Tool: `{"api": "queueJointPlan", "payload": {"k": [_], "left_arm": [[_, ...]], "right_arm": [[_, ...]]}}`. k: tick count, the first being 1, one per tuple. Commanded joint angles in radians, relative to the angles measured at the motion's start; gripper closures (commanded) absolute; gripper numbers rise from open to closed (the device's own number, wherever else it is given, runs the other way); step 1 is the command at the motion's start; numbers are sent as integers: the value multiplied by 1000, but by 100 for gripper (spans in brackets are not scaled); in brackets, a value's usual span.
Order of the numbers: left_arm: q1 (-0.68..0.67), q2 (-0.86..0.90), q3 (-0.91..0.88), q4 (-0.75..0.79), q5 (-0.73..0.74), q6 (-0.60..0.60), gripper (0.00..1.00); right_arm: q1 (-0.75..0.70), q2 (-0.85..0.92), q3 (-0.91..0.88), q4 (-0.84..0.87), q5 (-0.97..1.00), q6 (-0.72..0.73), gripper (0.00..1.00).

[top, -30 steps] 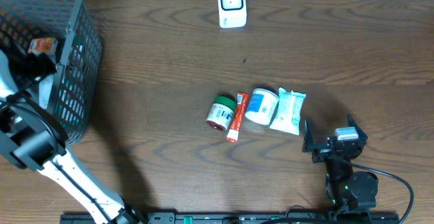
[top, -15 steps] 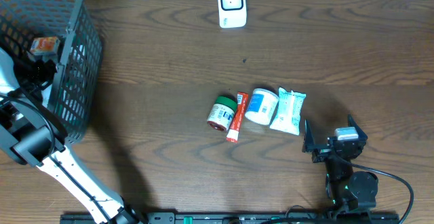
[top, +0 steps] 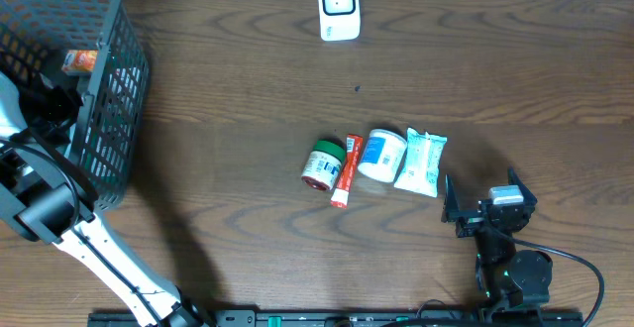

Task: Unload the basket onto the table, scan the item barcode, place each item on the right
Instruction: 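Move the left gripper into the basket toward the green glove package, then grasp the green 3M glove package and lift it out of the basket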

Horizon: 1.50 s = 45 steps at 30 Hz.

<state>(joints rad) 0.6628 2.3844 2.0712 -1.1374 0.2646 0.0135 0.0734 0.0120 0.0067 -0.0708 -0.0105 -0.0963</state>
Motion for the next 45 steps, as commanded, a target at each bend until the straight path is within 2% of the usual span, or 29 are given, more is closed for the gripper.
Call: {"api": "queueJointPlan", "payload": {"k": [1,5,21,28,32,33,35,36,37,38,45], "left_arm": [[1,19,-2,18,23,33,19],[1,19,3,47,23,125,18],[-60,19,-16,69,15,308,13],[-113,21,-91,120,-166,280,12],[-110,21,-151,156,-168,280,13],[-110,21,-153,156,-168,280,18],[-110,20,-150,154,-161,280,48],[-110,20,-143,148,-147,280,69],[-110,19,-138,144,-136,280,86],[-110,18,-130,136,-120,280,92],[-106,-35,-63,98,-117,243,93]], "right_arm": [[5,-5,-1,-4,2,-6,1],[5,-5,-1,-4,2,-6,1],[5,-5,-1,-4,2,-6,1],[5,-5,-1,-4,2,-6,1],[5,-5,-1,-4,2,-6,1],[5,-5,-1,-4,2,-6,1],[5,-5,-1,-4,2,-6,1],[5,-5,-1,-4,2,-6,1],[5,-5,-1,-4,2,-6,1],[5,-5,-1,-4,2,-6,1],[5,-5,-1,-4,2,-6,1]]}}
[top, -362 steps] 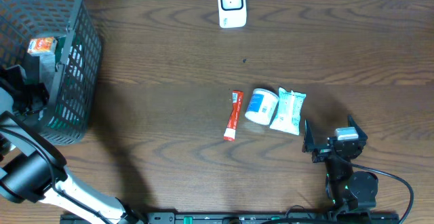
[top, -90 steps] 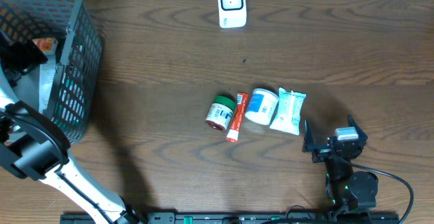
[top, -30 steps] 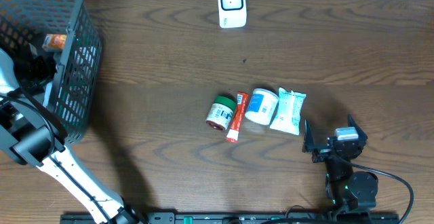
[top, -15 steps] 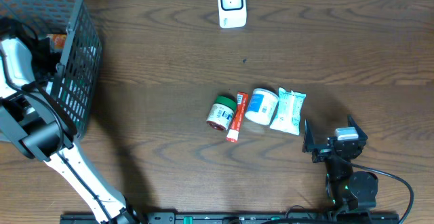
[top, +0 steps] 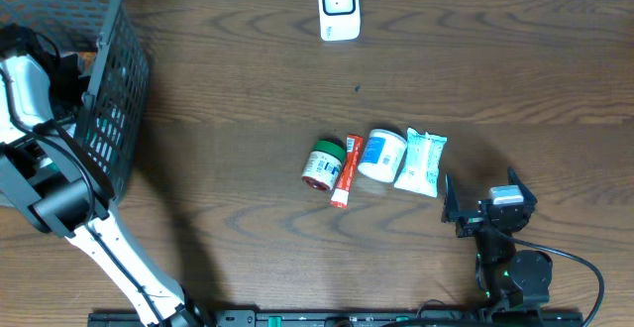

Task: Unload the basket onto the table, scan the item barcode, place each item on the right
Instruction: 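Grasp the green 3M glove package and lift it out of the basket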

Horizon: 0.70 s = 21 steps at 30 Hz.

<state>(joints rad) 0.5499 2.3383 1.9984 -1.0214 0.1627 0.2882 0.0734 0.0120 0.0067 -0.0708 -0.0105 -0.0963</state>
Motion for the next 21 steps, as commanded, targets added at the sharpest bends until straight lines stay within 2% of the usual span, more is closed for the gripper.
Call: {"api": "queueJointPlan", "payload": {"k": [1,8,15,21], "left_arm": [[8,-7,16,-17,-25,-53,93],[13,-230,31,10,-148,-210,93],[12,-469,31,3,-148,-326,93],[11,-625,31,-21,-148,-370,93]], "right_arm": [[5,-5,-1,-4,2,-6,1],[5,-5,-1,-4,2,-6,1],[5,-5,-1,-4,2,-6,1],[5,-5,-1,-4,2,-6,1]]}}
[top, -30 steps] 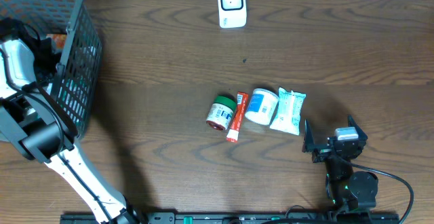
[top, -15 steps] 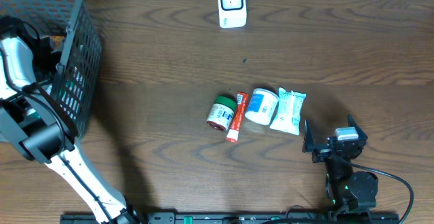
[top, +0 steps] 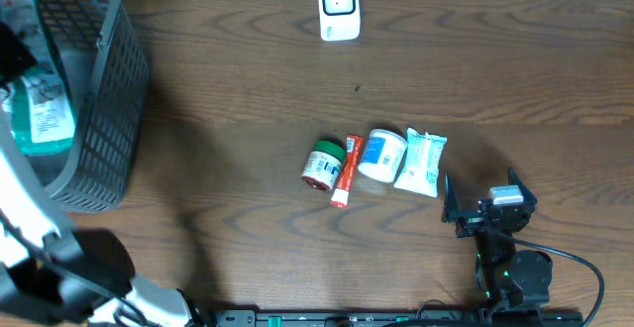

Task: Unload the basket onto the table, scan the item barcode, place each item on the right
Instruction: 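Grasp the green 3M glove package and lift it out of the basket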

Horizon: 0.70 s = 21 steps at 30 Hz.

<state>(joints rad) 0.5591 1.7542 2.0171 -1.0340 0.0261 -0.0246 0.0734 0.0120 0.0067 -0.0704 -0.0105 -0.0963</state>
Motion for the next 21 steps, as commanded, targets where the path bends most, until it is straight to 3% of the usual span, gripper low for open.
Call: {"api": "queueJointPlan", "payload": {"k": [1,21], "left_arm": [[0,-60,12,-9,-11,-66,93],[-242,-354,13,-34,-10,-68,93]], "right_arm": [[5,-5,-1,-5,2,-6,1],[5,-5,-1,-5,2,-6,1]]}}
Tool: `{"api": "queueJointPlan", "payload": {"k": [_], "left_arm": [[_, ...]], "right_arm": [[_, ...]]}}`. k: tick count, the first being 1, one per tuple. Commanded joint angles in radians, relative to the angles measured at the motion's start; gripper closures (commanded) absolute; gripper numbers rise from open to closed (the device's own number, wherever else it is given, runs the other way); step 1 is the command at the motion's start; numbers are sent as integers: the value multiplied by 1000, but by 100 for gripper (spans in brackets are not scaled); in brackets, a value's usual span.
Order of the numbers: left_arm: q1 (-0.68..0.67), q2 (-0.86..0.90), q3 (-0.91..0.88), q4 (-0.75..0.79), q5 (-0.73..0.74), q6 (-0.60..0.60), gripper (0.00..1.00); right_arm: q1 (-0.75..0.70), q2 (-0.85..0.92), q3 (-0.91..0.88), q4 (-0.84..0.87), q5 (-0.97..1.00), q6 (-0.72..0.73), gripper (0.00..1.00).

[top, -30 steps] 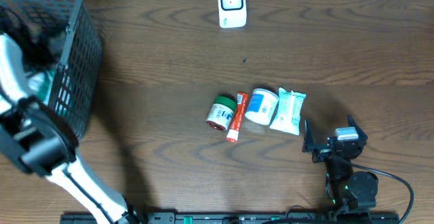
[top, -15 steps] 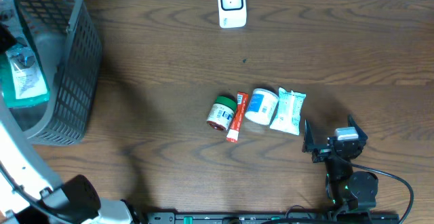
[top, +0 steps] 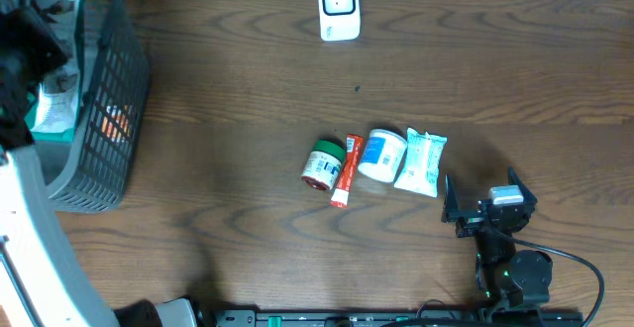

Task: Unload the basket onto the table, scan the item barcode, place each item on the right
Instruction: 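Grasp the green 3M glove package and lift it out of the basket, then lay the glove package on the table left of the jar and release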

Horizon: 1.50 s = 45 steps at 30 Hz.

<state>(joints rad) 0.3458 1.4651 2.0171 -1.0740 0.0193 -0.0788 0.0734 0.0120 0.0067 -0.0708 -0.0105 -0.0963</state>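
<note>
At the far left of the overhead view, my left gripper [top: 33,48] is raised high, close to the camera, over the grey mesh basket [top: 117,69]. It appears shut on a white and teal packet [top: 53,109], which it partly hides. The white barcode scanner [top: 338,8] stands at the table's back edge. My right gripper [top: 483,204] rests open and holds nothing near the front right.
In a row at mid-table lie a green-lidded jar [top: 323,163], a red tube [top: 346,170], a white jar [top: 381,154] and a teal and white pouch [top: 422,162]. An orange item [top: 114,124] shows through the basket's mesh.
My left arm has risen further towards the camera with the packet. An orange item now shows inside the basket. The right arm and the row of items have not moved.
My left gripper was down inside the basket beside an orange item, and was still there at the second moment. By the third it was above the basket with a white and teal packet, and now it is higher still. The right arm stayed put throughout.
</note>
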Motion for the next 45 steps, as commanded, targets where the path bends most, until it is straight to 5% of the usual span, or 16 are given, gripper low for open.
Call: {"api": "queueJointPlan", "payload": {"k": [1,6,11,16,25,45], "left_arm": [[-34,-80,13,13,-3,-14,93],[-39,-141,13,27,0,-78,93],[-72,-143,6,-74,170,-120,93],[-174,-82,-53,-228,195,-126,93],[-346,71,-232,-245,198,-146,93],[-554,264,-740,316,145,-365,93]], "right_arm": [[5,-5,-1,-4,2,-6,1],[5,-5,-1,-4,2,-6,1],[5,-5,-1,-4,2,-6,1],[5,-5,-1,-4,2,-6,1],[5,-5,-1,-4,2,-6,1],[5,-5,-1,-4,2,-6,1]]}}
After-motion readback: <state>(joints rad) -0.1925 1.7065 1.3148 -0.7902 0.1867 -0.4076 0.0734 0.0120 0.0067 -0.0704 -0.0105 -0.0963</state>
